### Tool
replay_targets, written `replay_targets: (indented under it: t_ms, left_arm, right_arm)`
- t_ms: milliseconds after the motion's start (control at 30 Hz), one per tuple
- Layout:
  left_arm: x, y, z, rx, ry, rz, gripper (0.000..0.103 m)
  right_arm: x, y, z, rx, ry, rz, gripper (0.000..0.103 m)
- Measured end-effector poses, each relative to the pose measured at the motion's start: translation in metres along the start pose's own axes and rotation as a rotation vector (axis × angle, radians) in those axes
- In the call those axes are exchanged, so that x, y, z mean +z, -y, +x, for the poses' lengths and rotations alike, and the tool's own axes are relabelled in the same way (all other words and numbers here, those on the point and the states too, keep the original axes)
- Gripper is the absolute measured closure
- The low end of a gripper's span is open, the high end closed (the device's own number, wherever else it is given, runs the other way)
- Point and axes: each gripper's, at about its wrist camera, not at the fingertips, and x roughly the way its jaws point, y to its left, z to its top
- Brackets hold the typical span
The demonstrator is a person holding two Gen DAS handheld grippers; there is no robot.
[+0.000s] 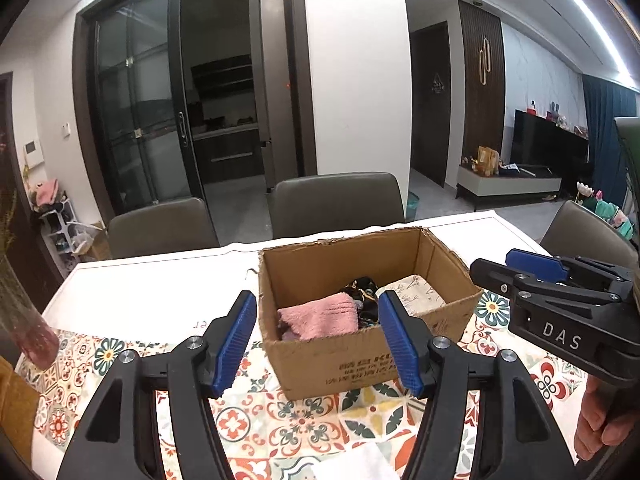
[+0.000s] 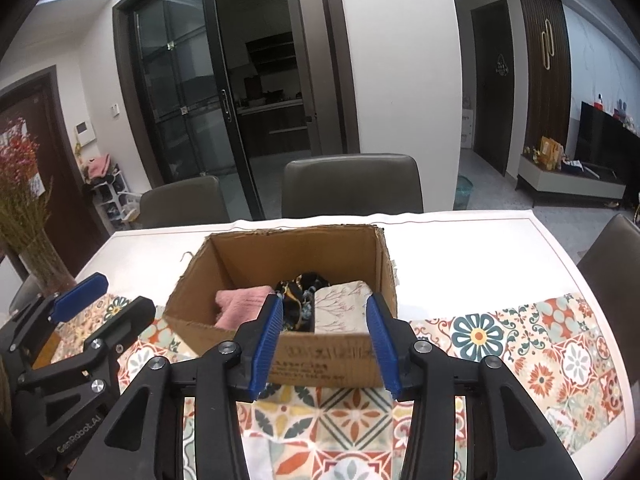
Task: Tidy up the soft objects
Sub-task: 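Move both open tools back to the white cloths on the table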
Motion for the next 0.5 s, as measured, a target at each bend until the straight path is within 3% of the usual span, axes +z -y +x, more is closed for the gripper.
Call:
replay_targets:
  t_ms: [500]
  left_arm:
    - [-0.035, -0.014, -0.043, 0.025, -0.017, -0.012, 0.041]
  right_arm:
    - [-0.038, -0.022, -0.029, 0.022, -0.042, -0.014, 0.058]
